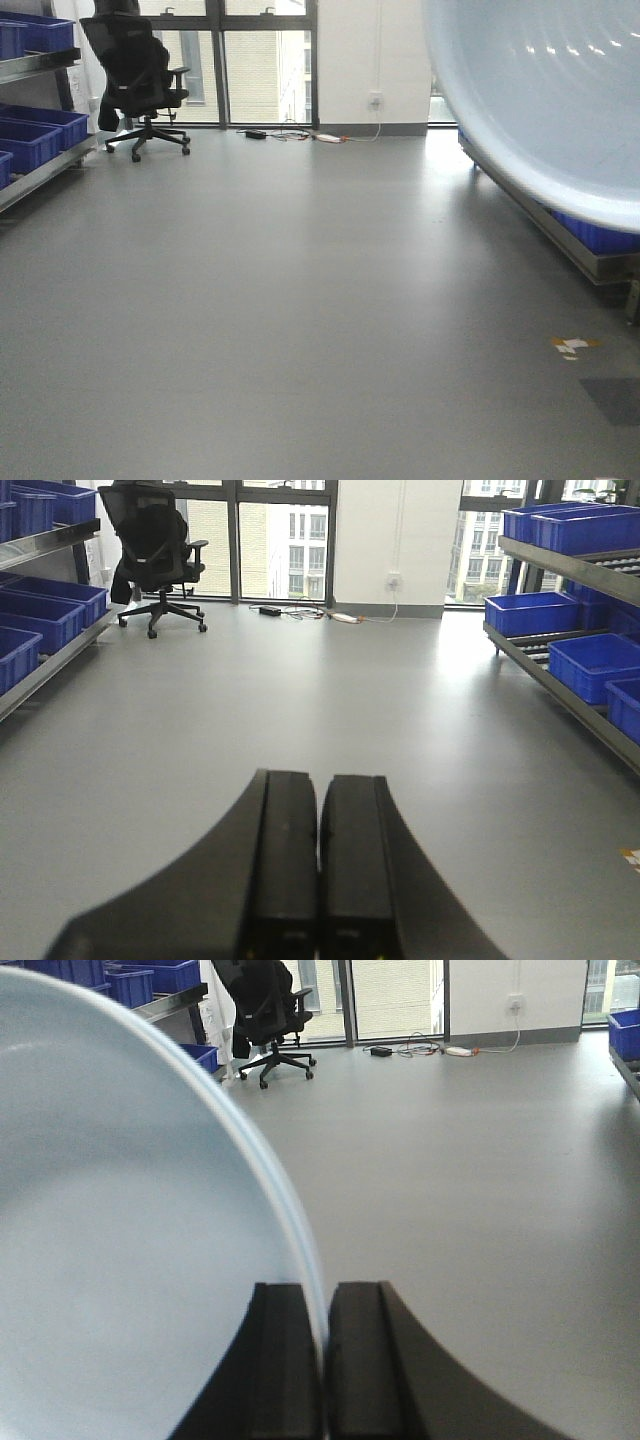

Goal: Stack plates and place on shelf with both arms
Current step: 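Drive across the floor carrying the plate stack in the right gripper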

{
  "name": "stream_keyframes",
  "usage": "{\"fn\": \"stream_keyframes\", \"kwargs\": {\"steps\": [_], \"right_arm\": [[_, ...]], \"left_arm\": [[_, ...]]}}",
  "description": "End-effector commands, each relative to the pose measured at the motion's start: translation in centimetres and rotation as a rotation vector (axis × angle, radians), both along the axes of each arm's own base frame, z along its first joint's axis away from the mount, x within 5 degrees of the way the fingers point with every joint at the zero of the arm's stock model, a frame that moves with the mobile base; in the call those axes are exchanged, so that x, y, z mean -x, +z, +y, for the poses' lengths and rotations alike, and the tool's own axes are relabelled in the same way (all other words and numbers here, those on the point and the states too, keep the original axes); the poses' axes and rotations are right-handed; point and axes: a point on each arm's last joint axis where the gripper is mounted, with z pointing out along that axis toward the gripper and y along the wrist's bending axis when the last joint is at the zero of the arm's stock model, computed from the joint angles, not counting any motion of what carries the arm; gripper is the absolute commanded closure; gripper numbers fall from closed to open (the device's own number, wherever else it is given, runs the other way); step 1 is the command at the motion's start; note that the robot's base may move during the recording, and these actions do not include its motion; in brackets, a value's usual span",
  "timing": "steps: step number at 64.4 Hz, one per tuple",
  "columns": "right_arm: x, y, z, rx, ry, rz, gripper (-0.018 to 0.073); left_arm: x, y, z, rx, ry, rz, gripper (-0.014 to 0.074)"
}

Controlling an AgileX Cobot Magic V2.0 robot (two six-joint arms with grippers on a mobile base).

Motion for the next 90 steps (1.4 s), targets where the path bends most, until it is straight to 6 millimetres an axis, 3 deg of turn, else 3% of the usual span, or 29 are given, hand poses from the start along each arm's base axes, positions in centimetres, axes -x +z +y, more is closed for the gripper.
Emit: {"fn": "stream_keyframes", "kwargs": {"steps": [1, 90], "right_arm": [[0.08, 2.0, -0.16, -0.028, -0.015, -0.128, 0.0503], [0.08, 2.0, -0.16, -0.028, -0.015, -0.128, 0.0503]], "left_arm": [[-0.11, 1.8, 0.2, 0.014, 0.022, -0.092, 0.0516], [-0.11, 1.8, 0.2, 0.014, 0.022, -0.092, 0.0516]]}}
